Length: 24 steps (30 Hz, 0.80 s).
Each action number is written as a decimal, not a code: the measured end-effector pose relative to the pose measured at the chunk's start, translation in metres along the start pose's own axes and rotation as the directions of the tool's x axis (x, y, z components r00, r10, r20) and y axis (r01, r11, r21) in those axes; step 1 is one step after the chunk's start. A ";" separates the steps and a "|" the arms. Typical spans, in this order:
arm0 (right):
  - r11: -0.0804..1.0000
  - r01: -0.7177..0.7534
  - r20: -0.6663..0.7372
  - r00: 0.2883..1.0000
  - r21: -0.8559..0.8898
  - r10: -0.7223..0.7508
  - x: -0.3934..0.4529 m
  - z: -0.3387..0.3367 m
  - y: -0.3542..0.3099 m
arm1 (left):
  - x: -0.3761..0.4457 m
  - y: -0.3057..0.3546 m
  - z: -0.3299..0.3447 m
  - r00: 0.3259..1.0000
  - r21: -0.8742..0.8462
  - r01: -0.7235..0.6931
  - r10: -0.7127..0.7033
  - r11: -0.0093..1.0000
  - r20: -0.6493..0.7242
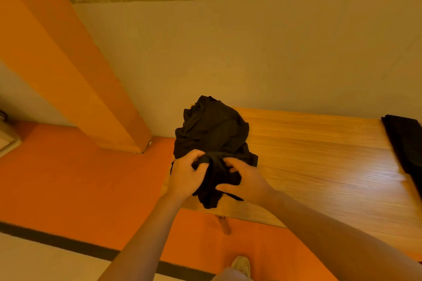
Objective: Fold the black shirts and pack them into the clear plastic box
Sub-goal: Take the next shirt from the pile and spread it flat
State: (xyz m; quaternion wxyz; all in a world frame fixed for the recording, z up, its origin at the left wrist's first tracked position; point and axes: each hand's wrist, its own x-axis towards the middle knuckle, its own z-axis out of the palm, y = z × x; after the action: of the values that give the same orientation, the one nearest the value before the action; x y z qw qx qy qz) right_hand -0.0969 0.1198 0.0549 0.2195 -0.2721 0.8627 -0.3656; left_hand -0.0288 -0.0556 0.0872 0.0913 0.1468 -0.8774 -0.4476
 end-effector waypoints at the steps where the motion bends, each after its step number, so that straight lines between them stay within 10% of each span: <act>1: 1.000 0.004 0.000 1.000 -0.030 -0.004 0.003 0.007 -0.004 | 0.001 0.004 0.002 1.000 -0.003 -0.017 0.017 1.000 0.004; 13: 0.933 0.030 -0.333 0.938 0.359 0.098 0.010 -0.025 -0.024 | 0.003 -0.029 -0.018 0.975 0.193 0.123 -0.082 0.974 -0.205; 19: 0.889 -0.031 -0.096 0.992 0.457 0.084 0.009 -0.027 -0.051 | -0.009 0.000 0.008 0.971 0.151 -0.225 0.209 0.963 0.113; 24: 0.815 -0.131 -0.004 0.987 0.564 0.161 0.009 -0.035 -0.050 | -0.004 0.010 0.012 0.999 -0.133 -0.037 0.034 0.990 -0.030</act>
State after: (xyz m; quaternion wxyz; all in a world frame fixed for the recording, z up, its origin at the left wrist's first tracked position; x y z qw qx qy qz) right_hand -0.1084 0.1026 0.1127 0.2950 -0.1192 0.7405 -0.5919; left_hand -0.0299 -0.0392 0.0885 0.1210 0.1310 -0.8466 -0.5014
